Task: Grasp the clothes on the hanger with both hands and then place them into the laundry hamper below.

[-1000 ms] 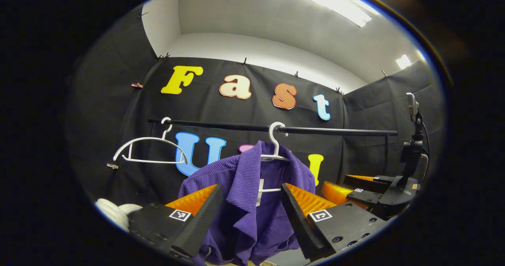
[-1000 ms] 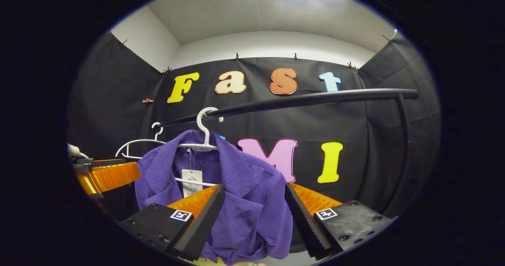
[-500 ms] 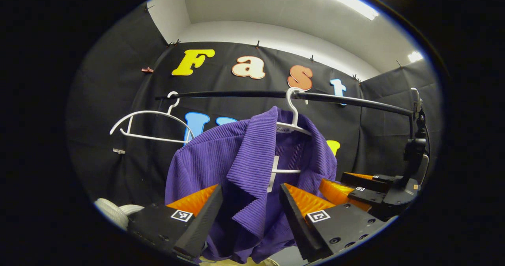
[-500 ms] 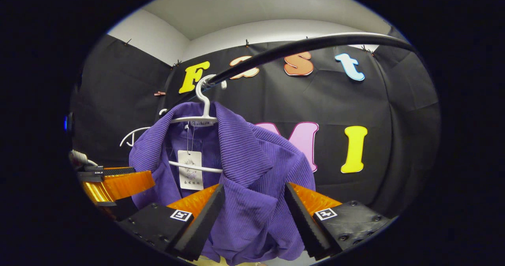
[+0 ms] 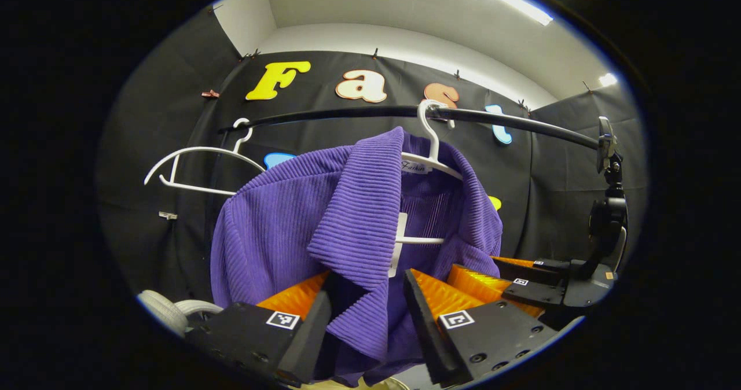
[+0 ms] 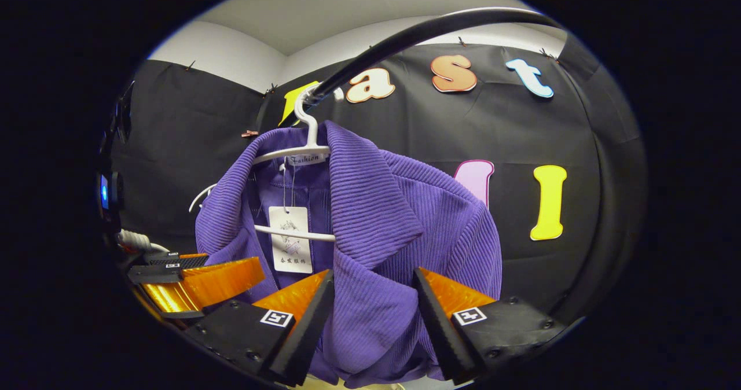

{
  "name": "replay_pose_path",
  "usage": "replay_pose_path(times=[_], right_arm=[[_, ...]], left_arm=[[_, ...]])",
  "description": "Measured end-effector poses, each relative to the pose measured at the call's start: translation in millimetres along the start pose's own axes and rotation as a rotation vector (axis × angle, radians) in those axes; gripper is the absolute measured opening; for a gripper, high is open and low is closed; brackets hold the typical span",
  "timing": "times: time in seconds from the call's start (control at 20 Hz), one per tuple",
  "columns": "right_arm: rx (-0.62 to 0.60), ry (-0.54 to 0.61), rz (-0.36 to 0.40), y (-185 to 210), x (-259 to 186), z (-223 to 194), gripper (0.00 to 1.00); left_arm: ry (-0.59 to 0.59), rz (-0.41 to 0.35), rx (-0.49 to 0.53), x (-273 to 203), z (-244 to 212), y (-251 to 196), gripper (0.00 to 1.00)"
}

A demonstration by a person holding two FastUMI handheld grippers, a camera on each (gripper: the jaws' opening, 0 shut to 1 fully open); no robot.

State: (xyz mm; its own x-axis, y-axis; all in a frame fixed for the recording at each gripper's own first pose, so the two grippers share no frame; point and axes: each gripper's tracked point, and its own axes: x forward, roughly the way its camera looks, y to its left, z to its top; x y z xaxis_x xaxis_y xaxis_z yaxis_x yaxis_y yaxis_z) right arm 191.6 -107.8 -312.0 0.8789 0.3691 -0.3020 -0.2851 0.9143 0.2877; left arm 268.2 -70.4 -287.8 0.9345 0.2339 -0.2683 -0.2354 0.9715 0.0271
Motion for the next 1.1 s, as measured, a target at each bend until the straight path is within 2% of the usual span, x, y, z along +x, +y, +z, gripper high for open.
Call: replay_pose_path(times=[0.05, 0.15, 0.2, 0.25, 0.35, 0.4, 0.45, 0.5, 0.55, 0.6, 0.75, 0.9, 1.05, 1.1], right_arm=[[0.012, 0.013, 0.016, 3.0, -0.2, -3.5, 0.83], [0.042, 0.034, 0.049, 11.1, -5.1, -8.5, 0.83], [0.043, 0.041, 0.055, 15.8, -3.7, -10.2, 0.75], [0.035, 0.044, 0.059, 18.0, -2.5, -11.5, 0.59], [-0.005, 0.058, 0.061, 23.6, 4.3, -12.7, 0.57], [-0.034, 0.064, 0.008, 14.5, 10.2, -16.7, 0.51], [-0.051, 0.064, -0.016, 12.1, -1.2, -13.0, 0.14], [-0.053, 0.06, -0.027, 10.9, -1.1, -11.0, 0.14], [-0.041, 0.056, -0.018, 15.9, 4.5, -13.4, 0.11], [-0.033, 0.058, -0.021, 16.1, 3.7, -14.8, 0.11], [-0.104, 0.045, -0.073, 4.4, -3.1, -7.8, 0.11], [-0.168, 0.017, -0.135, -9.9, -14.4, 7.6, 0.11], [-0.215, -0.009, -0.21, -30.5, -23.6, 25.7, 0.11], [-0.223, -0.016, -0.227, -36.5, -27.4, 31.5, 0.06]], left_arm=[[0.003, -0.003, 0.0, 0.8, 0.9, 0.9, 0.65], [0.007, -0.012, -0.001, 1.3, -1.7, -1.1, 0.57], [0.008, -0.013, 0.002, 2.7, -2.0, -1.7, 0.53], [0.01, -0.014, 0.006, 4.1, -0.1, -1.9, 0.45], [0.018, -0.025, 0.016, 8.8, -0.7, -4.8, 0.36], [0.021, -0.027, 0.024, 8.3, -2.3, -6.1, 0.34], [0.021, -0.02, 0.031, 9.0, -1.5, -4.9, 0.27], [0.022, -0.006, 0.036, 8.7, -1.9, -0.4, 0.25], [0.027, -0.003, 0.036, 9.0, -2.4, 2.3, 0.17], [0.036, -0.007, 0.034, 9.8, -4.4, 0.4, 0.13], [0.05, 0.019, 0.062, 6.5, -1.5, 9.9, 0.07], [0.04, 0.052, 0.087, 1.4, 6.0, 19.9, 0.06], [-0.007, 0.1, 0.16, -8.7, 23.5, 28.3, 0.06], [-0.017, 0.11, 0.182, -11.2, 26.1, 30.9, 0.06]])
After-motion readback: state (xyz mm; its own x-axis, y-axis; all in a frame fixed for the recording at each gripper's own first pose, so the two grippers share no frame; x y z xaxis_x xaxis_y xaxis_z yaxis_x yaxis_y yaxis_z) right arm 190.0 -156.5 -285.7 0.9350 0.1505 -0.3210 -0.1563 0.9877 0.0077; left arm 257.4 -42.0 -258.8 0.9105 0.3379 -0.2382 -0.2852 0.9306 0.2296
